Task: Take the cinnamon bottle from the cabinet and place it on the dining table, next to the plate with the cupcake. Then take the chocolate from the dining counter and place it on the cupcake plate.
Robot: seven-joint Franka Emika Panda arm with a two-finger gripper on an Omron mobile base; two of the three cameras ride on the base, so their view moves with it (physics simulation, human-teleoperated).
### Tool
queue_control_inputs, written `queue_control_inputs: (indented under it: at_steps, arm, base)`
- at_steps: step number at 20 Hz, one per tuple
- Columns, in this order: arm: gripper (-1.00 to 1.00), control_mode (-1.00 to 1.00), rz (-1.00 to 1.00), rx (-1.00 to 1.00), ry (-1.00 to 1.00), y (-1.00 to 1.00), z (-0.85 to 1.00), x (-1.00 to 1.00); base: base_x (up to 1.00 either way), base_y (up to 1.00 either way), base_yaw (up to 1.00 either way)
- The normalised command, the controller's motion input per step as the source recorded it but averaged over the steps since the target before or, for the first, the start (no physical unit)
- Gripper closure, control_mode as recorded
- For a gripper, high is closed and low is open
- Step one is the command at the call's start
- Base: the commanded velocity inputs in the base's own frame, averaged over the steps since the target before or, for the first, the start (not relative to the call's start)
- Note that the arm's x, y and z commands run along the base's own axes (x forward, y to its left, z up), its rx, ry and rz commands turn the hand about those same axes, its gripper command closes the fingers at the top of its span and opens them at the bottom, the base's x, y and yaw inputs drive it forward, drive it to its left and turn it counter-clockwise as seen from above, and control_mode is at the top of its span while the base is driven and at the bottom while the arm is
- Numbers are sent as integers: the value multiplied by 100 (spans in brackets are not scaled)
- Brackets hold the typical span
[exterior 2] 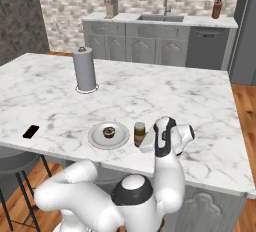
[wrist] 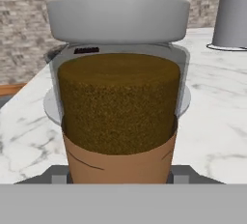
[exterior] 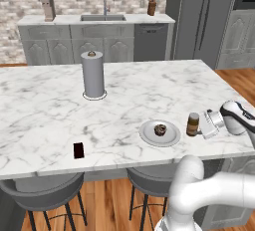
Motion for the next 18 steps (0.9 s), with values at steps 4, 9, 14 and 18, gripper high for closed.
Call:
queue_control_inputs:
  at_steps: [4,9,14,18]
  arm:
    - [100,-100,0,0,0,0,-16,18]
    - [100,-100,0,0,-1,0,-18,11]
    - [100,-100,0,0,-1,0,-27,-8]
    - [-100,-100,0,0,0,0,-21,-14]
  base:
    - [0,0,0]
    - [0,0,0]
    - [0,0,0]
    - [0,0,0]
